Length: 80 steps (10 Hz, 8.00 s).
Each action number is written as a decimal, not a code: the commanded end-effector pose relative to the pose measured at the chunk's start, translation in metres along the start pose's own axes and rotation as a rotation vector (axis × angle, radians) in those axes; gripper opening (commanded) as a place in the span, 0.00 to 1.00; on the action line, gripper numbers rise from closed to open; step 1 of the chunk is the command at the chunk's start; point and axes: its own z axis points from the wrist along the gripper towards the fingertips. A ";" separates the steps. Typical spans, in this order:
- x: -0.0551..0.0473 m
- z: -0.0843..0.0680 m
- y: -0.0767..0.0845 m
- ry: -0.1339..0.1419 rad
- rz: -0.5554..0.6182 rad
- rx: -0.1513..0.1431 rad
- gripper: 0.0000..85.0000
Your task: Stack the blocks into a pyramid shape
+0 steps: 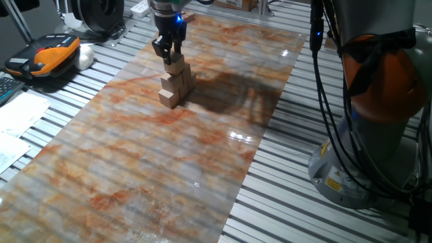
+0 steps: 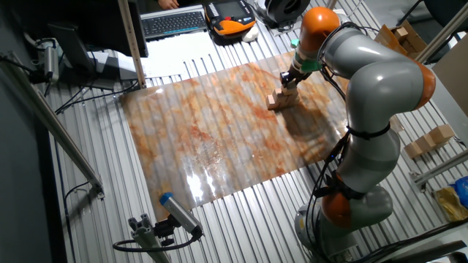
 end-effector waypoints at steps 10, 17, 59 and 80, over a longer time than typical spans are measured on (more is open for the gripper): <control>0.001 0.001 0.001 0.014 -0.012 -0.010 0.00; 0.001 0.001 0.003 0.005 -0.003 -0.006 0.00; 0.008 -0.036 0.013 0.056 0.034 -0.049 0.00; 0.011 -0.038 0.080 0.031 0.059 -0.052 0.00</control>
